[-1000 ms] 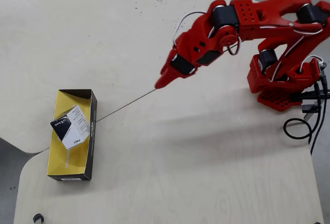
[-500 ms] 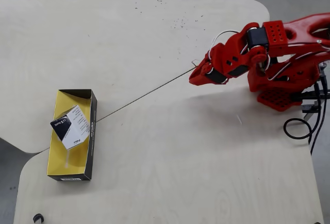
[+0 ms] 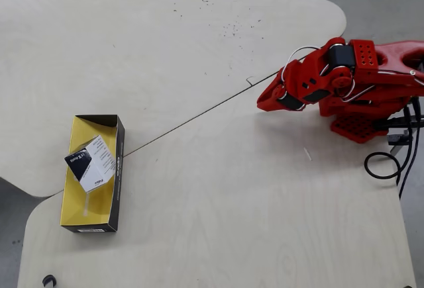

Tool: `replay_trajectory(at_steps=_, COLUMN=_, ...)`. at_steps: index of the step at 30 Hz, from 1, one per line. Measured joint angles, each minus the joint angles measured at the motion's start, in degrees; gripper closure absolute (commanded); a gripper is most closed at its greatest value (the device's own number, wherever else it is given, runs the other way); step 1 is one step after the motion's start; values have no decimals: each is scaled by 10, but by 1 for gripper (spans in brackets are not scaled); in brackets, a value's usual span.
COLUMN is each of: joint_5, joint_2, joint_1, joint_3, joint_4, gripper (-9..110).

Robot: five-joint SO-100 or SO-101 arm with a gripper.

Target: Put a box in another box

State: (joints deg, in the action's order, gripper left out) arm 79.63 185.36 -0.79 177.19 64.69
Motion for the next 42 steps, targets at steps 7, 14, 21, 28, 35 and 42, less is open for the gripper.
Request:
replay_trajectory(at_steps=7, joint_5=13, joint_2=22, joint_1=-7, joint_3=0, joint_4=81, gripper=102)
replay_trajectory(at_steps=14, joint_5=27, joint_2=22, joint_1=-7, joint_3=-2, joint_4=120, gripper=102)
replay_trajectory(at_steps=21, joint_5=43, joint_2=22, joint_1=7, joint_3=-2, joint_4=120, gripper=102)
replay_trajectory(at_steps=28, joint_5=47, joint_2=22, joint_1=7, joint_3=-2, joint_4=120, gripper=102)
replay_trajectory(at_steps=35, joint_5=47, joint_2=22, joint_1=7, joint_3=-2, joint_4=120, gripper=102)
replay_trajectory(at_steps=42, joint_5=47, joint_2=23, joint_1=7, joint_3=-2, joint_4=120, gripper=102)
